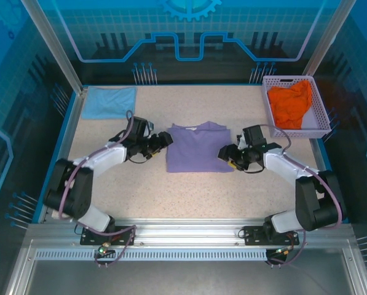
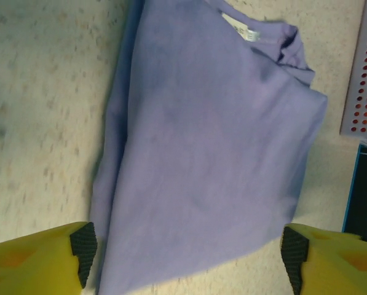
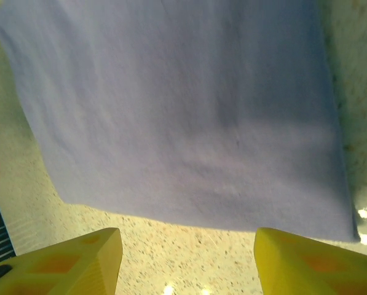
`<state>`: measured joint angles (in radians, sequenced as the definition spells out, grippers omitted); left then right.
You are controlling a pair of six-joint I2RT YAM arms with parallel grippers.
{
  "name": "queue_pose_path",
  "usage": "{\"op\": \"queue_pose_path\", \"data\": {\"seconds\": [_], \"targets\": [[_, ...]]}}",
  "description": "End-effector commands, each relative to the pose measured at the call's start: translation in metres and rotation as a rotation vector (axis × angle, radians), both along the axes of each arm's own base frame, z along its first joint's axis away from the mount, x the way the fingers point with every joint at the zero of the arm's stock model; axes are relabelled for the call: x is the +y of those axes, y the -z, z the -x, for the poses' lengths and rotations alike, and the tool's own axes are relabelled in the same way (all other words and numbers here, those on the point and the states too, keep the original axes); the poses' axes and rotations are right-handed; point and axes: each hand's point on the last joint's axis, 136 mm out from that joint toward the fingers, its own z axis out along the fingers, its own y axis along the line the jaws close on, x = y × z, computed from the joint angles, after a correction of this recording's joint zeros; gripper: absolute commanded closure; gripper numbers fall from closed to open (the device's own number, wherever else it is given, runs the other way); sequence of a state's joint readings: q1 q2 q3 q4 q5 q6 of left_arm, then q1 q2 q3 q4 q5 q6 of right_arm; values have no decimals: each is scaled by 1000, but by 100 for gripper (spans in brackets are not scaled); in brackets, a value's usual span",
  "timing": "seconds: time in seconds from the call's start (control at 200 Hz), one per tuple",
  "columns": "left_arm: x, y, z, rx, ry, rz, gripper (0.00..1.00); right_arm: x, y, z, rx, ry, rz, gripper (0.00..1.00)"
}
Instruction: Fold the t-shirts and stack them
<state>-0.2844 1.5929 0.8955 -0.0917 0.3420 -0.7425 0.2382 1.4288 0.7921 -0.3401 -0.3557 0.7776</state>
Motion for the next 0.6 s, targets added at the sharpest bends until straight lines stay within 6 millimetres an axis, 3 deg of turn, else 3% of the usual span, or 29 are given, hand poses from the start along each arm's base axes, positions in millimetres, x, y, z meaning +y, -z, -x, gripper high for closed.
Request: {"op": "queue_pose_path", "data": {"seconds": [0.0,0.115,0.285,0.38,0.595], "targets": [[-18,17,-11,11,108,71,23,-7,-4,-17,1,6,30,40],[-22,36,-21,34,176,-46,24,-16,-5,-41,-1,24,71,41],[-28,65,-27,101,240,-91,25,-19,14,-66,41,2,139,43],[-41,76,-27,124,300,-93,26,-20,34,-69,113,-6,158,44],[-65,84,-35,135,381,-59,32,-16,59,-72,205,-17,132,46]]}}
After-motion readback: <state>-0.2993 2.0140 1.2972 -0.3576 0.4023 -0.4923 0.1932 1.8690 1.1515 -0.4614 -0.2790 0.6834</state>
